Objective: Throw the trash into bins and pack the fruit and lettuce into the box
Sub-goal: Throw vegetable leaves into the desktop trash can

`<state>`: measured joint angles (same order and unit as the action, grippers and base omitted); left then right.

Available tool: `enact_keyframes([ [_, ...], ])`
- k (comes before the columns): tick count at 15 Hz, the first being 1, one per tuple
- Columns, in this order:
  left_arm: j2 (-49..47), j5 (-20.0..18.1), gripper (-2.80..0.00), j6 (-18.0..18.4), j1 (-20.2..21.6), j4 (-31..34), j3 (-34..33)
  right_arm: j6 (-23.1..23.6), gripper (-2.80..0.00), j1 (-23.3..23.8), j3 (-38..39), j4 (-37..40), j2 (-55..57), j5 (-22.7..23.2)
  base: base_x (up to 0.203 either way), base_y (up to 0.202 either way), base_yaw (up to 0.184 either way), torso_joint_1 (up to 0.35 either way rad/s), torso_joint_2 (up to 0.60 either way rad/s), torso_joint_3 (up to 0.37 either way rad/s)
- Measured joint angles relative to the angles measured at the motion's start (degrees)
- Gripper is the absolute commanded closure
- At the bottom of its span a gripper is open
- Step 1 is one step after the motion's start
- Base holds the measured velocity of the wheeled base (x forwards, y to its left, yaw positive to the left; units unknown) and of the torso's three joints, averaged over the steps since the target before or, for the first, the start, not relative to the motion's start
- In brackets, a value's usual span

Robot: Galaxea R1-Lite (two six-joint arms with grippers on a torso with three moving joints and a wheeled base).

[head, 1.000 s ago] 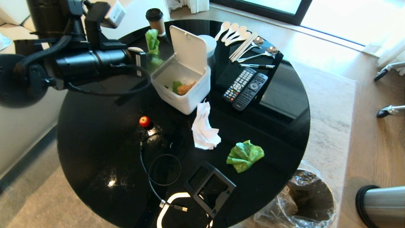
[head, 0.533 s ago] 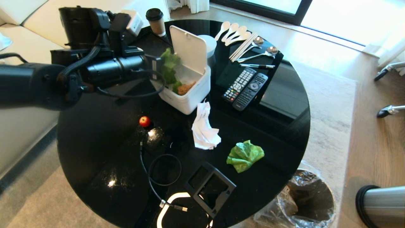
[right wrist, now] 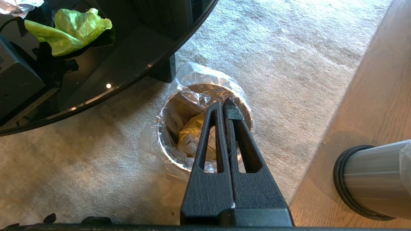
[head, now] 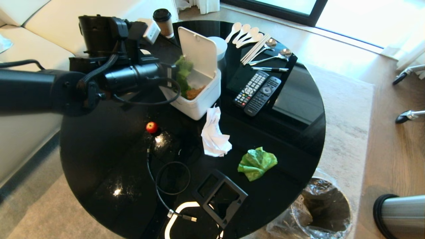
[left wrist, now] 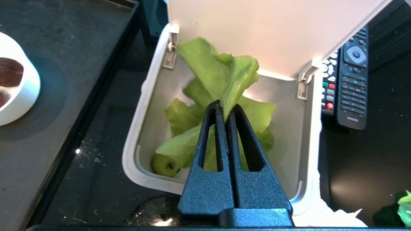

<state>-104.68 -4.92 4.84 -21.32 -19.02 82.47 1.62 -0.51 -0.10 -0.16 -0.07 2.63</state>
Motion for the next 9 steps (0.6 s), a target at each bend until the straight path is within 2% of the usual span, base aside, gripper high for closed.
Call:
enact_keyframes([
  [9, 0.4, 0.5, -2.8, 0.0, -0.5, 0.0, -0.2, 0.0, 0.0, 0.0, 0.0, 0.0, 0.0, 0.0, 0.0, 0.0, 0.0, 0.0, 0.0, 0.0],
])
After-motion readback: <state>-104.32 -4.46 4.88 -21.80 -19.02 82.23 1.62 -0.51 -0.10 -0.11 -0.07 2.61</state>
